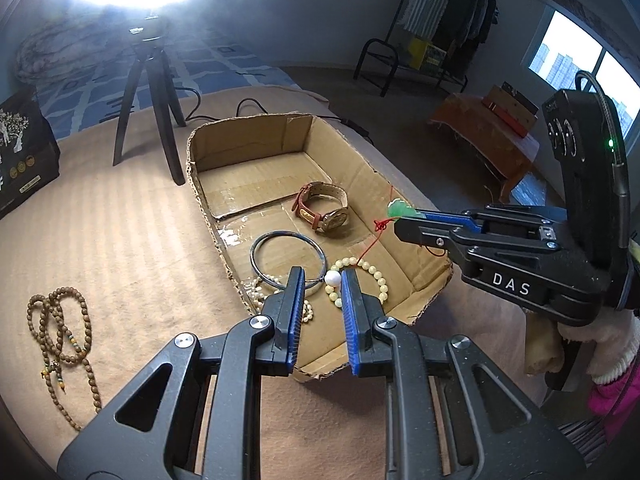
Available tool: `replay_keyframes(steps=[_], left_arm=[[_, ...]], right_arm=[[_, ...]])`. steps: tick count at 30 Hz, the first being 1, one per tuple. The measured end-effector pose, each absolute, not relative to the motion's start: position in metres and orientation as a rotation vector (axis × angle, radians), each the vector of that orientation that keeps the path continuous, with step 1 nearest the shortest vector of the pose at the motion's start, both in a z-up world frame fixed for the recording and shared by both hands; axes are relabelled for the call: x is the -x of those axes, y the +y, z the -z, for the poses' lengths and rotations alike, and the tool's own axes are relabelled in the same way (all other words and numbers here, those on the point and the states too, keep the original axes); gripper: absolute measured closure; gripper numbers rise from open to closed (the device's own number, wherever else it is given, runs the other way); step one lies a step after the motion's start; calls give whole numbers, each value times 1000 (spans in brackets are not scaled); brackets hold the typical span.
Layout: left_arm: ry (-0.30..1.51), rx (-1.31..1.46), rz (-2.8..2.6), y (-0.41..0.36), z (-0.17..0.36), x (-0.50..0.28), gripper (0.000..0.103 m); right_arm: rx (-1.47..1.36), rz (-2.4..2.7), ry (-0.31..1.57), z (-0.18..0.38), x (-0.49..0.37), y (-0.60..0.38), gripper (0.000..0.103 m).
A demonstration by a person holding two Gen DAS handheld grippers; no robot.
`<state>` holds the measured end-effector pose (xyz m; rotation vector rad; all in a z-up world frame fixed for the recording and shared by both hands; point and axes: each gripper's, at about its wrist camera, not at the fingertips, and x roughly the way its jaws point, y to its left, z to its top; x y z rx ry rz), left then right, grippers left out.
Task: Organize jewelry
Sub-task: 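Open the right tool over the box while the left tool releases the earring inside, then move both open tools back to the prayer beads and second pearl earring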
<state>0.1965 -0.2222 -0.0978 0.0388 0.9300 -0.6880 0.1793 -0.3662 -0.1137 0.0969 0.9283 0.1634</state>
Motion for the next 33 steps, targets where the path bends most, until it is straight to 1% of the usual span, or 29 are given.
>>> replay_keyframes(steps=[8,9,10,11,12,13,15,17,19,21,33], left_arm=[[943,-40,679,-223,99,-196,86],[945,-41,677,-223,99,-196,85],[949,-42,674,-223,100,-196,85],[953,-42,673,-223,99,-196,83],[955,-43,669,-222,100,-196,71],[951,-42,664,-222,99,-195,58],[936,-34,656,-219,98,-193,50],[939,-28,652,-217,99,-194,50],[947,-25,647,-215,101,-194,50],[949,-28,643,-213,101,-194,50],[949,-46,613,-194,94,-188,50]], right_arm=[[-91,-156,930,111,-178,-365,95],[-87,-153,934,111,-178,-365,88],[-86,-147,934,111,-177,-364,77],[-88,-142,932,111,-177,-364,71],[-92,-137,928,110,-177,-365,59],[-93,-132,923,109,-177,-365,53],[-91,-122,917,107,-176,-365,52],[-88,-113,915,106,-177,-366,49],[-91,-100,913,106,-178,-366,39],[-89,-89,908,105,-177,-367,36],[-86,-73,896,96,-174,-358,34]])
